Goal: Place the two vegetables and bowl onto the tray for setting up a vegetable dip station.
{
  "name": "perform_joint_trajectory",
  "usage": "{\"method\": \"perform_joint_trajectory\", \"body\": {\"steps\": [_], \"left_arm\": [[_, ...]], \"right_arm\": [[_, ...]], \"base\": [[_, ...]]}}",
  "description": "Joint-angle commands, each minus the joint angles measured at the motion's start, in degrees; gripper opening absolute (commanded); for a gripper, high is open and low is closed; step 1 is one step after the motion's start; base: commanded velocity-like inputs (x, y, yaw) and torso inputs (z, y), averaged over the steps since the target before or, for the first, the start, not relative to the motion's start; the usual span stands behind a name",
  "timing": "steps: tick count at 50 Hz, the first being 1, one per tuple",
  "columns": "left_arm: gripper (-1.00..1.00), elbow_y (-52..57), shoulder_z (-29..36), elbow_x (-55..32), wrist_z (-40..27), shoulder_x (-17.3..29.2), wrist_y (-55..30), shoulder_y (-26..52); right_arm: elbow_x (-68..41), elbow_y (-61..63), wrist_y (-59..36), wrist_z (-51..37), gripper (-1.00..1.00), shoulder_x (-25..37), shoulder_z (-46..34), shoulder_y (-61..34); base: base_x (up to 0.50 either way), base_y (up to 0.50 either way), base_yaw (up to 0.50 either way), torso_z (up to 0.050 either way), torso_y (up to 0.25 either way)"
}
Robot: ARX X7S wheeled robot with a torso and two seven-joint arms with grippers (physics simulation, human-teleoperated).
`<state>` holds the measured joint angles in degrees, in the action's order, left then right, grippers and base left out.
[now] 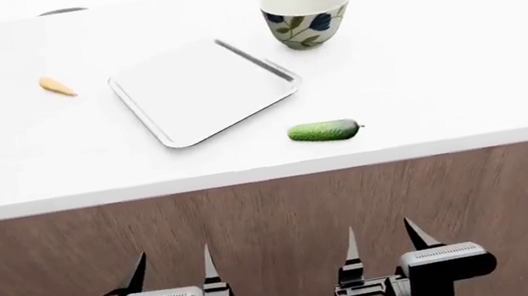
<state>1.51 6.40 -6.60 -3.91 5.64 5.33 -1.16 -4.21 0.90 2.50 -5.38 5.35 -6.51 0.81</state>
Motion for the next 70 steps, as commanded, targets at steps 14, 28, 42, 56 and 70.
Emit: {"method": "perform_joint_trajectory", "body": {"steps": [14, 28, 42, 56, 70], "left_arm": [[1.00, -0.1, 1.3, -1.6, -1.9, 1.2, -0.1, 0.3], [1.00, 0.9, 2.3, -0.2, -4.4, 1.9, -2.4, 0.5], [1.00, 40.7, -2.9, -14.3, -10.4, 6.2, -49.6, 13.9], [1.00, 28.7, -13.2, -42.7, -29.1, 6.4, -94.7, 66.0], [1.00, -22.1, 12.5, -26.5, -12.8, 7.3, -73.6, 93.8]], "right_arm": [[-0.9, -0.3, 0.6, -1.6, 1.00, 1.5, -1.9, -0.2], [-3.2, 0.7, -1.3, -2.1, 1.00, 2.1, -2.0, -0.3], [-17.5, 43.0, -53.9, -5.0, 1.00, 11.3, 1.6, -5.7], [-103.7, 38.1, -83.7, -55.3, 1.00, 30.6, 7.6, -49.4], [-119.6, 13.8, -92.3, -39.9, 1.00, 34.8, -16.8, -82.1]], "base": [[0.00, 0.16, 0.00, 0.031, 0.000], [0.00, 0.29, 0.00, 0.000, 0.000], [0.00, 0.00, 0.00, 0.000, 0.000], [0.00, 0.00, 0.00, 0.000, 0.000], [0.00, 0.00, 0.00, 0.000, 0.000]]}}
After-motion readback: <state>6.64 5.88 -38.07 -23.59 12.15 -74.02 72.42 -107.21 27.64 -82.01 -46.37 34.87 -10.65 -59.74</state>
